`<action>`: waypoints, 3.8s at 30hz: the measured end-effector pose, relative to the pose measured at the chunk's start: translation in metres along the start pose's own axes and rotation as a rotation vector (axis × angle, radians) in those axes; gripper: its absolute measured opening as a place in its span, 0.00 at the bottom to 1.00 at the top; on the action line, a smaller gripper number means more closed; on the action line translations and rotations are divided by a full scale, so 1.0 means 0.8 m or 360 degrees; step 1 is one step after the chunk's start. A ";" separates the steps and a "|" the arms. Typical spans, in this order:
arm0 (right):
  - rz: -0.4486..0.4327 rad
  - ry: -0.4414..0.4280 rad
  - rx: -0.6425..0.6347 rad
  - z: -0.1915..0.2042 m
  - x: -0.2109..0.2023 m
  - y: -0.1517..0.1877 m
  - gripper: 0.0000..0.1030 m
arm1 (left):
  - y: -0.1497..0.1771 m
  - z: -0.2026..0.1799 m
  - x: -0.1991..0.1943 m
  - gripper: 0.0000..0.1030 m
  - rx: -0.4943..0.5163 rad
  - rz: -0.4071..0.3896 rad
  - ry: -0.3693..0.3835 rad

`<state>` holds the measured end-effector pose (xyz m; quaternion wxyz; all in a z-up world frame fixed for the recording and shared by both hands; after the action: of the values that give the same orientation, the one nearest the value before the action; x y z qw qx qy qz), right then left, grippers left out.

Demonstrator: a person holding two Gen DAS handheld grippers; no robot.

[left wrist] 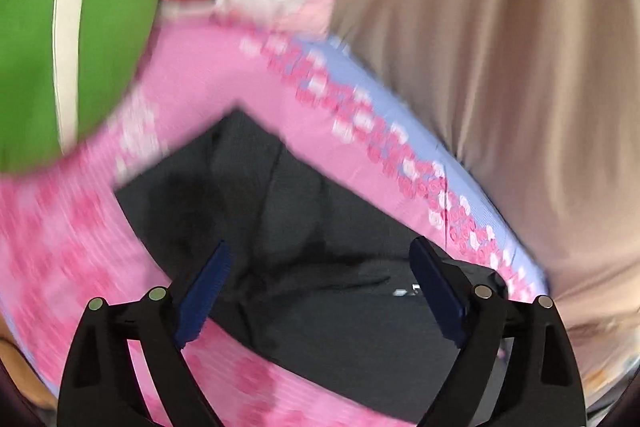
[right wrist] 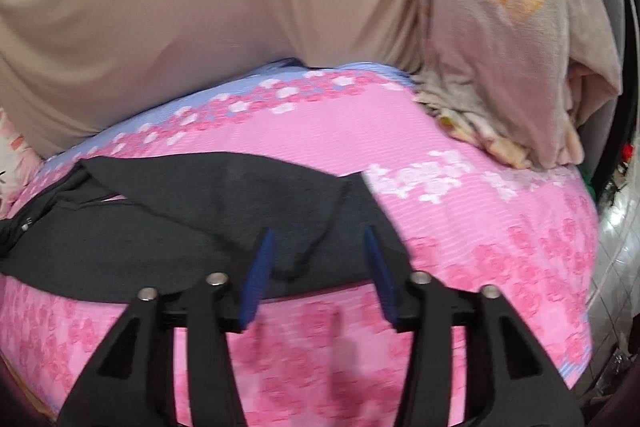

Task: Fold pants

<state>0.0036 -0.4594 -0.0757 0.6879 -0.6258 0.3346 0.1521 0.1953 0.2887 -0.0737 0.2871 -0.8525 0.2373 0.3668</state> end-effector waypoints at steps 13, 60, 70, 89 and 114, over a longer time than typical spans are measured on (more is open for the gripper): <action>0.0124 -0.0515 0.0482 0.037 0.041 0.014 0.67 | 0.021 0.011 0.066 0.65 -0.0467 0.0129 0.0193; 0.0016 -0.0179 0.0194 0.083 -0.012 0.011 0.45 | -0.006 0.055 0.045 0.01 -0.0090 0.0197 0.0091; 0.0135 -0.0289 0.0048 0.155 0.002 0.036 0.55 | 0.010 0.135 0.014 0.11 -0.0111 0.0280 -0.0101; 0.0314 -0.0567 -0.0737 0.382 0.059 0.056 0.25 | 0.175 -0.033 -0.036 0.59 0.0685 -0.0078 -0.0173; -0.0165 -0.0430 0.0454 0.003 0.023 -0.066 0.02 | 0.281 -0.115 0.017 0.68 0.0992 -0.0004 -0.0288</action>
<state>0.0511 -0.4701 -0.0477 0.8151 -0.5124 0.2248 0.1502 0.1104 0.0624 -0.1029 0.5547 -0.6878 0.3105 0.3504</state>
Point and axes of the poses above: each gripper's, at about its wrist camera, not at the fingertips, and x roughly the way its jaws point, z to its left, y to its underside, the point moved 10 cm from there along x, roughly the way its jaws point, and after that the axes turned 9 degrees about -x, right-handed, at the moved point
